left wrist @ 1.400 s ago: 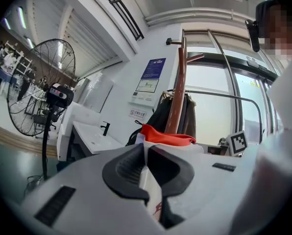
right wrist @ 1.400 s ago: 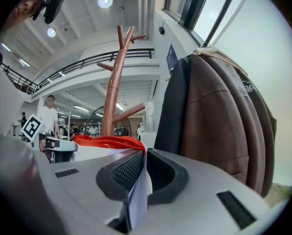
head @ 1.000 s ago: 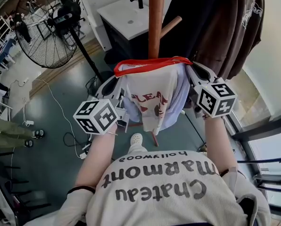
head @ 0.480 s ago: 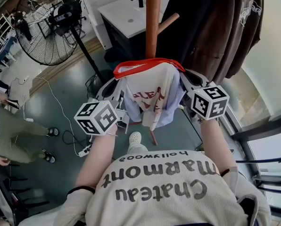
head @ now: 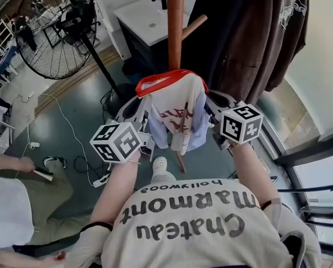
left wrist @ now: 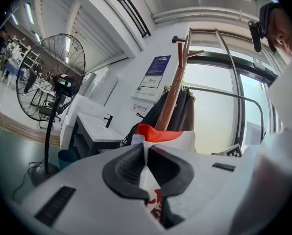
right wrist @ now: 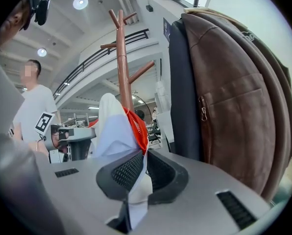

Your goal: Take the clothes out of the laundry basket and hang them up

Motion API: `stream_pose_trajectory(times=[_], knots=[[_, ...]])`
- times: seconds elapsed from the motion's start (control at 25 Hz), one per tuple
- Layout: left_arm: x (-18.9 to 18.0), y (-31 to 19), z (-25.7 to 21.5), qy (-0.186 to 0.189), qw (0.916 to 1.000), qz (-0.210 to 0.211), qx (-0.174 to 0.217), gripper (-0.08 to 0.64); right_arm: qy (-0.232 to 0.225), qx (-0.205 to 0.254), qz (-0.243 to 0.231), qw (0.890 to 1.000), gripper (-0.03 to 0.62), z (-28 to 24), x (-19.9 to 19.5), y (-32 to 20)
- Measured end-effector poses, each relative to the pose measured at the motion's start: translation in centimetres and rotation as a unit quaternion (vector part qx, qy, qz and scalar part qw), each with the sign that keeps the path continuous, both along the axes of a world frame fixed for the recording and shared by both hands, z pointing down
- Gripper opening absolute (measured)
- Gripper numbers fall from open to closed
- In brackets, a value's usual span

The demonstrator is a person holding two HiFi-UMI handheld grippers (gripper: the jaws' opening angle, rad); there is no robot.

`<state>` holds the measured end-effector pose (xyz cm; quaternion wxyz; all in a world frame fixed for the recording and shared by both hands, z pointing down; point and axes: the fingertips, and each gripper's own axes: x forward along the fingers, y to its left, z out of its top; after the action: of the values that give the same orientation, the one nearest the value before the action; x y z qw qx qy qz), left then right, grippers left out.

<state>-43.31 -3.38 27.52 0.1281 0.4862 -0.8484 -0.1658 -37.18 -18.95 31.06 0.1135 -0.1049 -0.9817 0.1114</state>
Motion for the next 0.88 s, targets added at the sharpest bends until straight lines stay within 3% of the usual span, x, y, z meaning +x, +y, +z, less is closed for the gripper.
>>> stream_pose_trajectory(times=[0.24, 0.4, 0.56, 0.8, 0.88], knots=[[0.5, -0.7, 1.7, -0.001, 0.9997, 0.009, -0.022, 0.018, -0.002, -0.013, -0.019, 1.0, 0.046, 0.8, -0.2, 0.9], [1.3, -1.4, 4.1, -0.025, 0.9961, 0.026, -0.08, 0.018, -0.004, -0.016, -0.024, 1.0, 0.046, 1.1, 0.4, 1.0], [2.4, -2.8, 6.5, -0.056, 0.9874, 0.049, -0.14, 0.018, -0.007, -0.019, -0.029, 0.999, 0.046, 1.3, 0.5, 1.0], [4.3, -5.4, 8.2, 0.008, 0.9871, 0.117, -0.109, 0.018, -0.021, -0.03, -0.038, 0.999, 0.046, 0.8, 0.7, 1.3], [5.1, -6.1, 8.5, 0.013, 0.984, 0.143, -0.106, 0.018, -0.028, -0.028, -0.038, 0.998, 0.048, 0.6, 1.0, 1.6]])
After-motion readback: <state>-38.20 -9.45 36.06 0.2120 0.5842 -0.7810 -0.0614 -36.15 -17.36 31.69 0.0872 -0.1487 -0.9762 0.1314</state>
